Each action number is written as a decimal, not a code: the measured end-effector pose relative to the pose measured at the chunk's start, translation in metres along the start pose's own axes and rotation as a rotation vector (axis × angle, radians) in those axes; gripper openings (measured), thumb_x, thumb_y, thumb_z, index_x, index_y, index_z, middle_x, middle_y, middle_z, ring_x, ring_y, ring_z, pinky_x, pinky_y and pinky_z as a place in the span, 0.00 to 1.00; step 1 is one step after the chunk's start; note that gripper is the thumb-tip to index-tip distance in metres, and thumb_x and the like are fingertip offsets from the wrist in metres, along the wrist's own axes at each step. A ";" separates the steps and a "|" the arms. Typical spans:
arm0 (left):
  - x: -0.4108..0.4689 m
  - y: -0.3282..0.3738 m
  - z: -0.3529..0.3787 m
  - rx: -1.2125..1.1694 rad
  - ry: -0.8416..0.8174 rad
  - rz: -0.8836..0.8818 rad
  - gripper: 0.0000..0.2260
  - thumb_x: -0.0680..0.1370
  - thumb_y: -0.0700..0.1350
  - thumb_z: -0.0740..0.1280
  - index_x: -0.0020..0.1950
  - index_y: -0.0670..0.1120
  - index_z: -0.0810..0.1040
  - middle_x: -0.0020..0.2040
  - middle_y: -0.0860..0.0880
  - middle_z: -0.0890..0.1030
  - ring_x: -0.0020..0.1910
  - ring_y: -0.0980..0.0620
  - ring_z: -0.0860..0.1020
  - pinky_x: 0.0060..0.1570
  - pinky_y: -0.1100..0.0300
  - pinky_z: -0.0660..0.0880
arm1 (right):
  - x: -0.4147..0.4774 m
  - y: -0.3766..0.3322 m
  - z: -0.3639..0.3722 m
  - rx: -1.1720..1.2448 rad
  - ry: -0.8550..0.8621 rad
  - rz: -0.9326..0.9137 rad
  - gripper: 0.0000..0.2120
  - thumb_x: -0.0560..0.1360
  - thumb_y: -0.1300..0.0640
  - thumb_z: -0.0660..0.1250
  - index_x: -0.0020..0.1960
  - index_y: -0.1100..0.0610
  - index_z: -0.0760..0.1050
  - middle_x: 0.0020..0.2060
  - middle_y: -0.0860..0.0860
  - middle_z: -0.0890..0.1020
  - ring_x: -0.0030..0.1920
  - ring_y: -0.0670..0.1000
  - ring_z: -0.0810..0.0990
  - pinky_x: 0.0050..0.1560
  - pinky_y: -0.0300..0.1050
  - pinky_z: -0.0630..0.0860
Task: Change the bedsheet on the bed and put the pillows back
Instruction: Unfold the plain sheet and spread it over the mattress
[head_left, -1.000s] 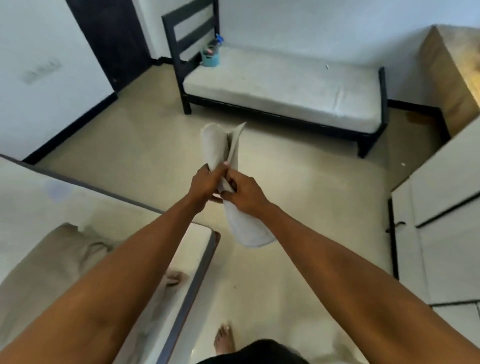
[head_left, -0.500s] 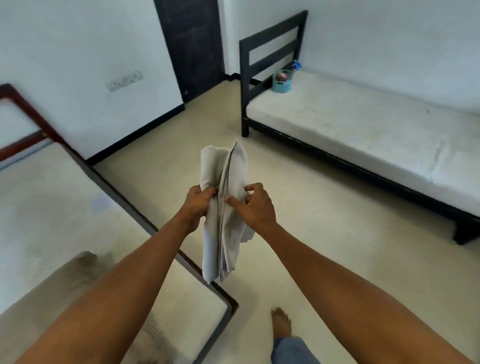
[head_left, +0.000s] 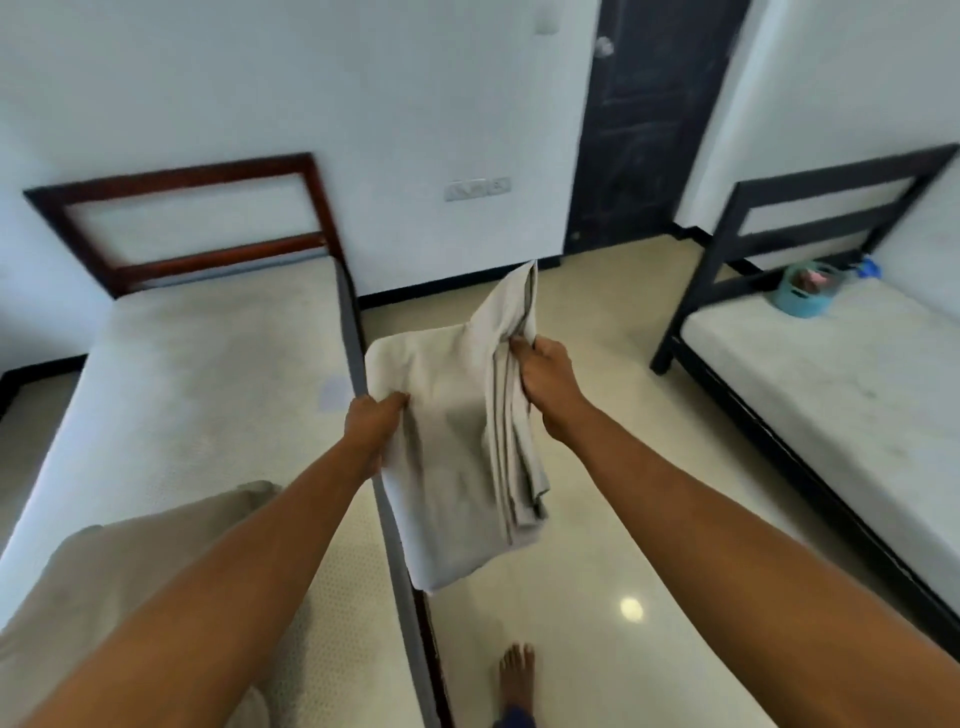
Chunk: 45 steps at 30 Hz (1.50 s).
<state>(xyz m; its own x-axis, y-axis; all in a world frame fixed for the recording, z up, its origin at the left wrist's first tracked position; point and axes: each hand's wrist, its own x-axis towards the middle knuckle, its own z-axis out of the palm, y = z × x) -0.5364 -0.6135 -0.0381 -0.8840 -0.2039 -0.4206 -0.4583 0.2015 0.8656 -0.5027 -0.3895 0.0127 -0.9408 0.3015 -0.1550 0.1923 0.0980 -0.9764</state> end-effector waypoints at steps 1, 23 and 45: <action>0.018 -0.001 -0.002 0.020 0.022 -0.014 0.24 0.74 0.53 0.71 0.64 0.39 0.76 0.55 0.41 0.81 0.51 0.40 0.80 0.48 0.48 0.79 | 0.018 -0.011 0.010 0.027 -0.039 -0.011 0.16 0.84 0.50 0.62 0.48 0.62 0.79 0.41 0.53 0.83 0.42 0.50 0.81 0.41 0.43 0.76; 0.270 0.218 0.005 0.165 -0.296 0.290 0.18 0.77 0.55 0.72 0.62 0.45 0.81 0.52 0.42 0.84 0.51 0.43 0.83 0.44 0.53 0.81 | 0.408 -0.153 0.182 -0.033 -0.175 -0.244 0.12 0.83 0.51 0.61 0.46 0.57 0.77 0.47 0.56 0.83 0.49 0.55 0.83 0.52 0.51 0.80; 0.302 0.276 0.091 -0.210 0.782 0.061 0.11 0.79 0.49 0.72 0.51 0.41 0.82 0.46 0.41 0.85 0.46 0.44 0.86 0.47 0.48 0.84 | 0.520 -0.127 0.201 0.146 -1.262 -0.052 0.09 0.79 0.56 0.71 0.47 0.62 0.83 0.42 0.55 0.87 0.47 0.52 0.86 0.55 0.52 0.84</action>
<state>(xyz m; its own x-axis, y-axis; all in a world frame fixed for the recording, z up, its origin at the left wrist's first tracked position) -0.9383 -0.5325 0.0493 -0.5513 -0.8246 -0.1267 -0.3159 0.0658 0.9465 -1.0722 -0.4363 0.0260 -0.5731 -0.8163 -0.0722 0.1902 -0.0468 -0.9806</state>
